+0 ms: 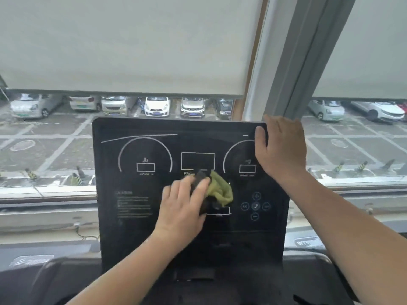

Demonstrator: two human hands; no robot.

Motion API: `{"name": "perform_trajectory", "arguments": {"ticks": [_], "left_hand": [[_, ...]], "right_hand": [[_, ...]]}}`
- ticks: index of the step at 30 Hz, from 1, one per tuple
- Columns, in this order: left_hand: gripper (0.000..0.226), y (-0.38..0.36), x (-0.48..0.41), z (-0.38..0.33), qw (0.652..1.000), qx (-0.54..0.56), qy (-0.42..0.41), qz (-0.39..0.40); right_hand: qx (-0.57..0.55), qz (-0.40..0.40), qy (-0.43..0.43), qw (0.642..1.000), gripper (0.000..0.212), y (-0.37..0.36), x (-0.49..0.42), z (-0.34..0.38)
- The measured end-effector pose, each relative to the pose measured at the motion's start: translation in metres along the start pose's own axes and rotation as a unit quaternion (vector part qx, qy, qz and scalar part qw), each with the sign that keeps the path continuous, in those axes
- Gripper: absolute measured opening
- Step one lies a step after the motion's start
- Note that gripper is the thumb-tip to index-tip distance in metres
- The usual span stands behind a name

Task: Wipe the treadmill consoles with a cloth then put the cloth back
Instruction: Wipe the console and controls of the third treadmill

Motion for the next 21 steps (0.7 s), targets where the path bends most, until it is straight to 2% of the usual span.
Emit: {"name": "perform_trajectory", "arguments": {"ticks": [2, 3, 5, 8, 12, 14, 17, 18, 19, 21], "left_hand": [[0.088, -0.002, -0.003, -0.007, 0.992, -0.015, -0.116, 0.052], [0.085, 0.004, -0.013, -0.003, 0.99, -0.026, -0.13, 0.058], [0.077, 0.019, -0.045, 0.012, 0.995, -0.058, -0.082, 0.013], [0.067, 0.041, -0.096, 0.029, 0.994, -0.061, 0.061, -0.068], [0.065, 0.025, -0.097, 0.0, 0.983, -0.018, 0.157, -0.092], [0.071, 0.004, -0.069, -0.027, 0.992, -0.006, 0.107, -0.062], [0.089, -0.012, -0.036, -0.05, 0.995, -0.035, -0.077, 0.047], [0.088, -0.009, -0.038, -0.048, 0.991, -0.043, -0.108, 0.064], [0.085, -0.003, -0.045, -0.043, 0.99, -0.055, -0.111, 0.061], [0.072, 0.013, -0.071, -0.026, 0.996, -0.072, -0.061, 0.004]], "right_hand": [[-0.056, -0.008, 0.032, 0.998, 0.034, 0.002, -0.002, -0.012], [-0.088, 0.004, 0.047, 0.995, 0.032, 0.006, -0.006, -0.018], [-0.123, 0.037, 0.071, 0.989, 0.032, 0.012, -0.012, -0.028], [-0.143, 0.069, 0.061, 0.985, 0.035, 0.012, -0.016, -0.039], [-0.202, 0.086, 0.014, 0.976, 0.038, 0.005, -0.013, -0.044], [-0.258, 0.096, -0.006, 0.961, 0.035, 0.008, -0.014, -0.048], [-0.321, 0.136, -0.035, 0.937, 0.033, 0.014, -0.017, -0.055], [-0.338, 0.147, -0.043, 0.929, 0.032, 0.014, -0.016, -0.057], [-0.355, 0.154, -0.053, 0.921, 0.031, 0.015, -0.017, -0.057], [-0.381, 0.165, -0.071, 0.907, 0.03, 0.014, -0.019, -0.057]]}}
Point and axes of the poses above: each hand's wrist, its own x-axis away from the middle knuckle, its own y-axis out of the back of the hand, z = x × y, the point moved 2 cm from there along -x, towards the middle knuckle, and after that the axes turned 13 degrees about -y, right-handed, at the moved point
